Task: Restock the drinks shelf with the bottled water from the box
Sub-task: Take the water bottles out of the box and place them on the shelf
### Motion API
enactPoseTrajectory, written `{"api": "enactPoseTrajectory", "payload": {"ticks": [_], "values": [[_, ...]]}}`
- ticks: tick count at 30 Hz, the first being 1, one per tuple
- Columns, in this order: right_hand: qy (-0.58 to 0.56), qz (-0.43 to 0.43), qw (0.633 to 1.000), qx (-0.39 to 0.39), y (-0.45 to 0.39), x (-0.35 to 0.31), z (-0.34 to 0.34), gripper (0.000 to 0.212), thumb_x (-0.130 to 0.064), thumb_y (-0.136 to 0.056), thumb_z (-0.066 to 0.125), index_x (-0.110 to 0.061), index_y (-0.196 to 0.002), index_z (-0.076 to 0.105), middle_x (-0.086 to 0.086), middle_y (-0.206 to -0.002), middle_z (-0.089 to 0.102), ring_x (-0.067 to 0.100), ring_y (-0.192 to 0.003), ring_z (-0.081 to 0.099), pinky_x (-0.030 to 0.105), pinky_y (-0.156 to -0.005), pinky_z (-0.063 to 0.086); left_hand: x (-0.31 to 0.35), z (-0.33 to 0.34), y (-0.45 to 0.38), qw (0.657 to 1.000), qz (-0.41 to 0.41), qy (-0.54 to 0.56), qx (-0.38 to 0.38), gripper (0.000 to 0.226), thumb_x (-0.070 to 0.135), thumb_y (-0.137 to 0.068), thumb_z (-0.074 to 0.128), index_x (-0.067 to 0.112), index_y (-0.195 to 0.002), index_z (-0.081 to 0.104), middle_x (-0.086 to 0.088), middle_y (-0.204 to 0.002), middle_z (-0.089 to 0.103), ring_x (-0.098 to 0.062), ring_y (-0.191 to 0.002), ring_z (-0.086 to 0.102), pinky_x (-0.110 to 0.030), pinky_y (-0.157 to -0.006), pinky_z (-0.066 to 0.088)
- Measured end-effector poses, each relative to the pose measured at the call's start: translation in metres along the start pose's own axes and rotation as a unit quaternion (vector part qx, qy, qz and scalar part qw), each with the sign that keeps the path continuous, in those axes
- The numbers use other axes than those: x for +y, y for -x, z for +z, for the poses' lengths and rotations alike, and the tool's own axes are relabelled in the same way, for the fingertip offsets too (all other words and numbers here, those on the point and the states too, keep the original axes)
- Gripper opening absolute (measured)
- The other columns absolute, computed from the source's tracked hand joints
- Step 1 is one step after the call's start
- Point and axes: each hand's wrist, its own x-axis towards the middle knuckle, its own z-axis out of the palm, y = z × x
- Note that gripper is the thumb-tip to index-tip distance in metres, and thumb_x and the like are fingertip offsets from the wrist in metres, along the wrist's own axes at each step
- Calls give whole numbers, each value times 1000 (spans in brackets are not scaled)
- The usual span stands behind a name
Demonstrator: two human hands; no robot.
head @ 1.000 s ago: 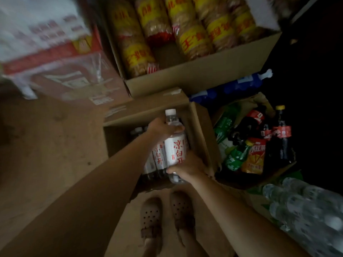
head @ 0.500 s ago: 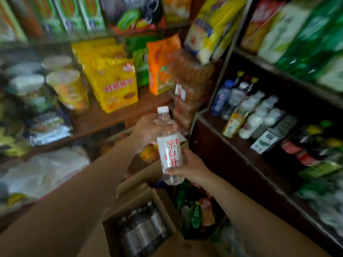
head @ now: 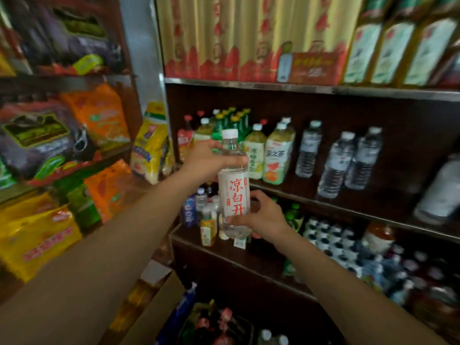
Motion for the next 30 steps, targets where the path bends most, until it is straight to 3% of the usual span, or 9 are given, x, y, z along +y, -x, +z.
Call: {"api": "enactPoseTrajectory", "payload": {"ticks": [3, 5, 7, 9, 12, 17, 21, 24, 30], "values": [[-11, 7, 999, 49, 16, 11, -68, 60, -26, -63, 88, -22, -112, 54, -10, -90, 63, 3, -73, 61, 12, -47, 45, 39, 63, -11, 999, 22, 6, -48, 43, 43, -60, 86, 25, -90, 61, 1, -97, 71, -12, -87, 67, -30, -74, 55], [-4, 13, 996, 85, 27, 25, -114, 61, -29, -62, 89, -22, -112, 55, -9, -95, 65, 5, -81, 64, 14, -57, 47, 64, 110, -12, 995, 54, 12, -84, 29, 38, -68, 82, 25, -82, 60, 2, -89, 71, -10, -79, 67, -27, -69, 54], [8, 16, 992, 128, 40, 42, -158, 64, -30, -59, 90, -22, -113, 57, -9, -99, 67, 2, -85, 63, 12, -63, 47, 85, 159, -15, 990, 73, 23, -119, 29, 39, -71, 80, 21, -88, 64, -1, -90, 73, -11, -78, 68, -28, -67, 55], [16, 26, 985, 173, 56, 62, -201, 63, -31, -57, 91, -23, -110, 59, -13, -92, 66, -7, -76, 59, 6, -57, 44, 106, 211, -16, 981, 84, 27, -174, 33, 37, -72, 79, 19, -96, 66, -3, -95, 73, -14, -84, 69, -30, -69, 56], [29, 51, 971, 232, 81, 93, -260, 58, -33, -55, 91, -25, -103, 59, -16, -84, 65, -9, -72, 59, 5, -55, 44, 135, 288, -14, 963, 98, 36, -247, 27, 32, -75, 78, 20, -97, 65, 1, -89, 71, -6, -73, 68, -19, -56, 53], [33, 104, 941, 320, 123, 141, -352, 56, -30, -55, 92, -25, -99, 59, -11, -89, 69, 0, -79, 65, 18, -71, 55, 173, 412, -5, 930, 109, 53, -347, 41, 45, -66, 81, 23, -98, 66, 2, -93, 72, -11, -85, 68, -26, -63, 53], [46, 149, 915, 372, 147, 177, -414, 56, -28, -55, 92, -22, -101, 60, -11, -89, 69, 0, -79, 64, 17, -67, 53, 196, 493, 8, 909, 134, 53, -392, 38, 41, -68, 82, 25, -97, 65, 3, -95, 73, -11, -89, 69, -28, -74, 52], [58, 162, 903, 395, 150, 202, -449, 59, -26, -57, 90, -19, -107, 60, -12, -90, 68, -7, -74, 60, 6, -58, 46, 206, 543, 6, 901, 153, 44, -404, 44, 50, -59, 82, 27, -93, 65, 4, -95, 74, -10, -89, 69, -34, -84, 55], [78, 198, 878, 428, 127, 252, -496, 62, -27, -58, 88, -19, -114, 60, -10, -93, 69, 2, -82, 64, 4, -57, 42, 203, 611, -15, 902, 177, -12, -394, 22, 38, -75, 77, 25, -91, 70, 8, -80, 68, -9, -80, 63, -32, -74, 53]]}}
